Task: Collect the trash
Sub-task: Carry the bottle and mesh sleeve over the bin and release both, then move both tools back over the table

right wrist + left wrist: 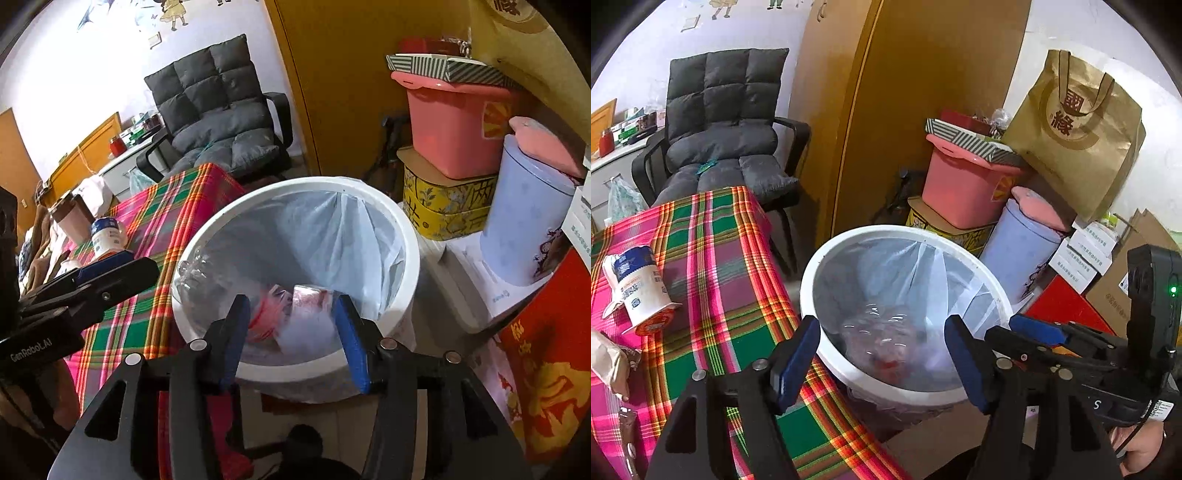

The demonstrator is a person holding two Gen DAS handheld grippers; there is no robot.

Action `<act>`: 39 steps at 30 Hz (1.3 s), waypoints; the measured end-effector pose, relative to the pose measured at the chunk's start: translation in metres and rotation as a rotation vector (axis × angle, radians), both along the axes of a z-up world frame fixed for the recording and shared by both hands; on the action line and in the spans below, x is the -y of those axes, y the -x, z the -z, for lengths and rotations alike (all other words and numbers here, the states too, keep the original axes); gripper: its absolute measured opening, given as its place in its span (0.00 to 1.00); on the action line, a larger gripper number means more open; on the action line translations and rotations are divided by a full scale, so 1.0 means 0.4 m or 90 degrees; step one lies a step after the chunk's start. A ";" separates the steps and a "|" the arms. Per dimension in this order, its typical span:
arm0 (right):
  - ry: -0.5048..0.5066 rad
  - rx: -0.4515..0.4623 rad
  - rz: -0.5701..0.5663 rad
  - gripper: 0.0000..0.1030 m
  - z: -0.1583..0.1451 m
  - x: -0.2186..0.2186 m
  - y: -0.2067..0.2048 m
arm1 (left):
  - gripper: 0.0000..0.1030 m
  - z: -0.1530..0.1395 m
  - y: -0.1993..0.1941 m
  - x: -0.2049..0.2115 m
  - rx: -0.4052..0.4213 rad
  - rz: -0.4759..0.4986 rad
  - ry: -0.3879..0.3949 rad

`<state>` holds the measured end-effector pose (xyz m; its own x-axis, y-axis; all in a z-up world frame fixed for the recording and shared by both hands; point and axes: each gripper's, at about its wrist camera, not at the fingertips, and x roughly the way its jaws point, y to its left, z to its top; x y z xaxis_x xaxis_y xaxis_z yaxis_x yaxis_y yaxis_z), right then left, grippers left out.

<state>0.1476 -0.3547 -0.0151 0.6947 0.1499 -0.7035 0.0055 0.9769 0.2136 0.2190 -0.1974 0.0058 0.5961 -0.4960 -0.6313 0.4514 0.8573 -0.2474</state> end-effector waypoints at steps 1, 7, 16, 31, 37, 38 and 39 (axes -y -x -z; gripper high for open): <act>-0.001 0.002 -0.001 0.49 -0.002 0.000 0.004 | 0.67 -0.004 0.004 -0.006 0.001 -0.003 0.001; -0.006 0.018 -0.009 0.49 -0.017 -0.010 0.025 | 0.67 -0.020 0.042 -0.044 0.014 -0.020 -0.001; -0.004 0.054 -0.054 0.49 -0.042 -0.065 0.061 | 0.67 -0.022 0.110 -0.131 0.020 -0.075 -0.010; 0.006 0.076 -0.109 0.49 -0.064 -0.157 0.106 | 0.67 -0.030 0.212 -0.252 0.028 -0.142 -0.012; 0.007 0.071 -0.131 0.49 -0.063 -0.198 0.111 | 0.67 -0.033 0.245 -0.308 0.031 -0.172 -0.011; 0.005 0.070 -0.138 0.49 -0.063 -0.207 0.110 | 0.67 -0.032 0.250 -0.318 0.031 -0.177 -0.011; 0.004 0.071 -0.145 0.49 -0.063 -0.213 0.111 | 0.67 -0.031 0.255 -0.330 0.031 -0.182 -0.012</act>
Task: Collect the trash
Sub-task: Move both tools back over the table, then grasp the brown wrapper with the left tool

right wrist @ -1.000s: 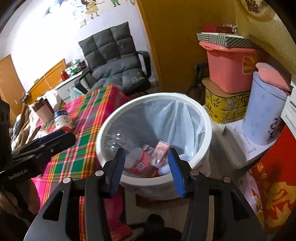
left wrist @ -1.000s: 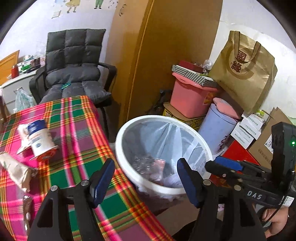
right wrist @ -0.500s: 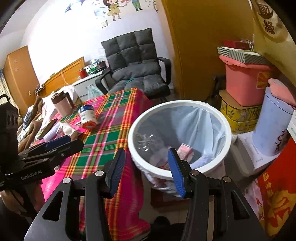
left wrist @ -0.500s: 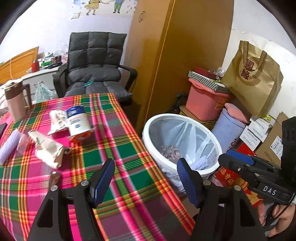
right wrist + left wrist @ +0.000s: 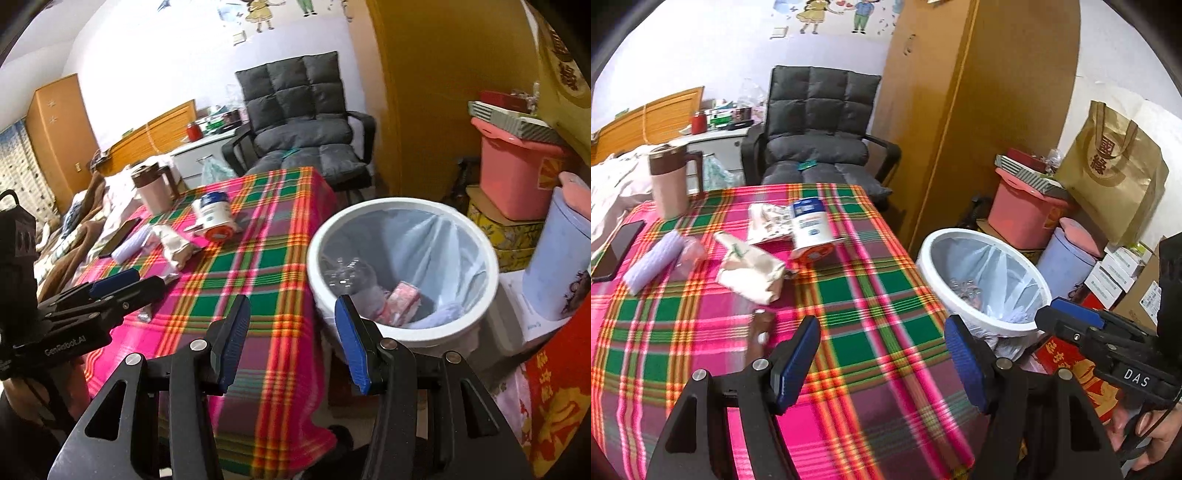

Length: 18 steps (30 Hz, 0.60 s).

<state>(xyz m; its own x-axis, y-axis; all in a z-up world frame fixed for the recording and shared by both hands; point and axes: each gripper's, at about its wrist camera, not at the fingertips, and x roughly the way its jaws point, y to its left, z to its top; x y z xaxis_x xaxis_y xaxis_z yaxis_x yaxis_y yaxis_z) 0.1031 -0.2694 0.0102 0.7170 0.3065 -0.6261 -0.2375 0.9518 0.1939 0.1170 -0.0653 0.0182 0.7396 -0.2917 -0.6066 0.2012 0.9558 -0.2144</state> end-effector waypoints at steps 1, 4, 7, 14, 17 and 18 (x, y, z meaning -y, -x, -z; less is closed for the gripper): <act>0.000 0.001 -0.007 0.49 -0.001 -0.008 0.001 | 0.67 0.001 0.006 -0.014 0.000 -0.008 -0.002; -0.002 -0.003 -0.030 0.49 -0.001 -0.034 -0.001 | 0.67 0.005 0.017 -0.054 -0.004 -0.032 -0.008; -0.006 -0.010 -0.050 0.49 -0.002 -0.052 -0.008 | 0.67 0.010 0.023 -0.094 -0.008 -0.057 -0.012; -0.007 -0.016 -0.075 0.49 -0.008 -0.091 -0.020 | 0.59 0.029 0.019 -0.166 -0.023 -0.103 -0.022; -0.002 -0.016 -0.082 0.49 -0.008 -0.104 -0.024 | 0.55 0.045 0.010 -0.175 -0.034 -0.112 -0.028; -0.001 -0.016 -0.083 0.49 -0.008 -0.108 -0.026 | 0.54 0.053 0.004 -0.177 -0.039 -0.112 -0.029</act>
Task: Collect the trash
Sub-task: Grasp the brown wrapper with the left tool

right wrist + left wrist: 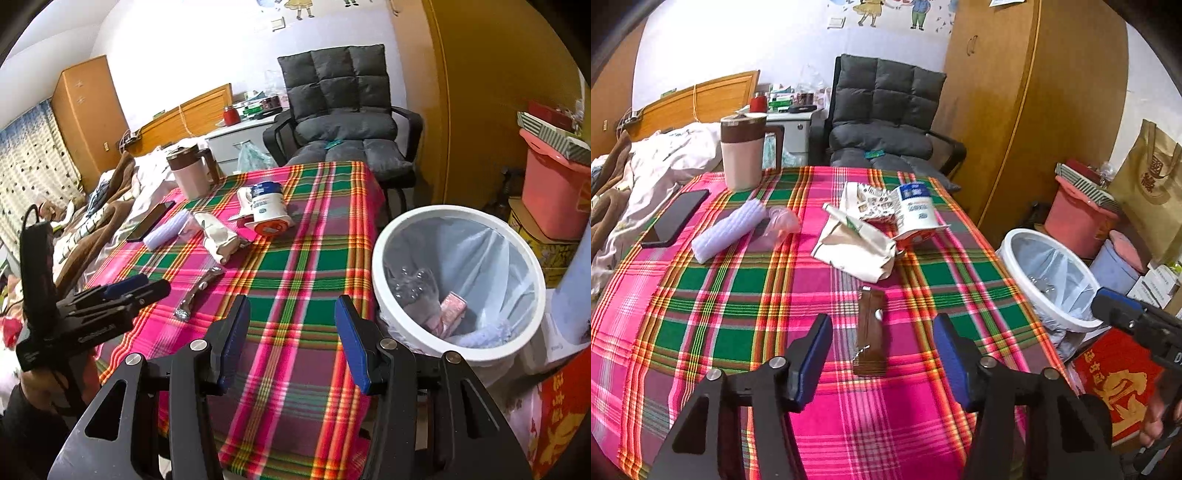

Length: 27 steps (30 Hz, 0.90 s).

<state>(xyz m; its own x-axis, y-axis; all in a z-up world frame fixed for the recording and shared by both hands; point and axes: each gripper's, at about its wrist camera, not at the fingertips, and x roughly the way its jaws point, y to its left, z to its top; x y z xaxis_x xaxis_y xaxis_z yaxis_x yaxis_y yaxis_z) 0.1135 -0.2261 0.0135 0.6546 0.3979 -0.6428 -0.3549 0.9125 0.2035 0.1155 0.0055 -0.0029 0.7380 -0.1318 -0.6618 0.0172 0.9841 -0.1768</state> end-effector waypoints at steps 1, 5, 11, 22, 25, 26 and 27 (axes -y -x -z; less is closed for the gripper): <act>0.001 -0.001 -0.001 0.49 0.000 -0.003 -0.002 | 0.54 0.009 -0.004 -0.002 -0.005 0.000 -0.001; 0.002 -0.003 -0.007 0.49 0.002 -0.017 -0.011 | 0.49 0.041 -0.027 0.005 -0.032 0.004 -0.009; 0.005 -0.010 -0.019 0.49 0.008 -0.042 -0.030 | 0.36 0.097 -0.073 0.014 -0.082 0.006 -0.022; 0.009 -0.020 -0.047 0.49 0.000 -0.092 -0.099 | 0.20 0.107 -0.097 -0.012 -0.091 -0.003 -0.021; 0.013 -0.027 -0.053 0.49 0.000 -0.109 -0.136 | 0.20 0.096 -0.093 -0.033 -0.080 -0.014 -0.012; 0.013 -0.031 -0.054 0.49 0.000 -0.114 -0.149 | 0.20 0.092 -0.092 -0.040 -0.077 -0.017 -0.009; 0.012 -0.034 -0.056 0.49 0.001 -0.116 -0.161 | 0.20 0.089 -0.092 -0.046 -0.074 -0.020 -0.007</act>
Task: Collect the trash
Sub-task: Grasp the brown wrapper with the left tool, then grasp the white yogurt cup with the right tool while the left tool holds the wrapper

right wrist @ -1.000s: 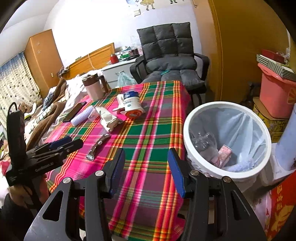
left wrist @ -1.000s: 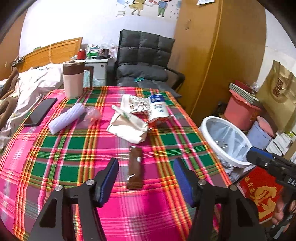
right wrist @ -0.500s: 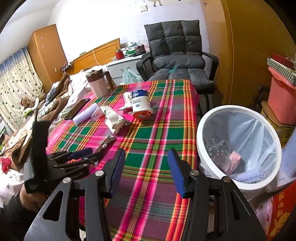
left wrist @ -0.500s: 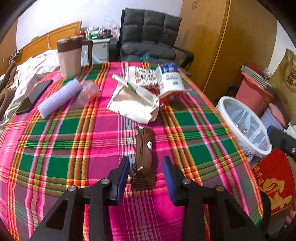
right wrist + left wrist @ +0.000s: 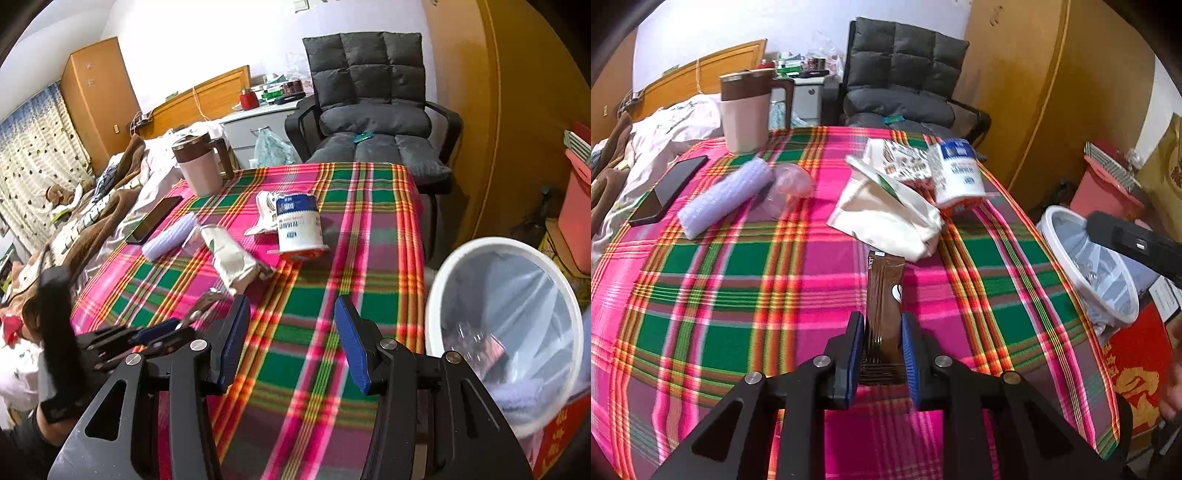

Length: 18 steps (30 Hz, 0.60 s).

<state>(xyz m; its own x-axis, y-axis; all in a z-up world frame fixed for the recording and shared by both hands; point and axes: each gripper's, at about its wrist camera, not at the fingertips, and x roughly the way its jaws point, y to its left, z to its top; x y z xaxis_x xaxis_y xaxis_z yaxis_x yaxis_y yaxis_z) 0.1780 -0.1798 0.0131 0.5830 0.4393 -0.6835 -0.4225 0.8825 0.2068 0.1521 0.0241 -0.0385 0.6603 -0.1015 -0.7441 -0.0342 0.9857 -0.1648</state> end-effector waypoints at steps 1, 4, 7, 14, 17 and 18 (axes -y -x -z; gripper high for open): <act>0.000 -0.002 -0.002 0.49 0.001 -0.006 -0.014 | 0.20 -0.005 0.000 -0.011 0.004 -0.005 0.003; 0.000 -0.006 -0.006 0.49 0.003 -0.022 -0.043 | 0.20 -0.013 -0.001 -0.033 0.011 -0.012 0.009; 0.012 -0.004 -0.017 0.50 0.006 -0.047 -0.074 | 0.20 -0.020 -0.002 -0.052 0.018 -0.015 0.016; 0.041 -0.006 -0.022 0.50 0.035 -0.078 -0.148 | 0.20 -0.012 -0.018 -0.081 0.017 -0.017 0.029; 0.054 -0.034 -0.018 0.45 0.068 -0.074 -0.170 | 0.20 -0.006 -0.025 -0.089 0.015 -0.016 0.034; 0.057 -0.042 -0.016 0.45 0.072 -0.069 -0.172 | 0.20 -0.006 -0.026 -0.091 0.015 -0.016 0.035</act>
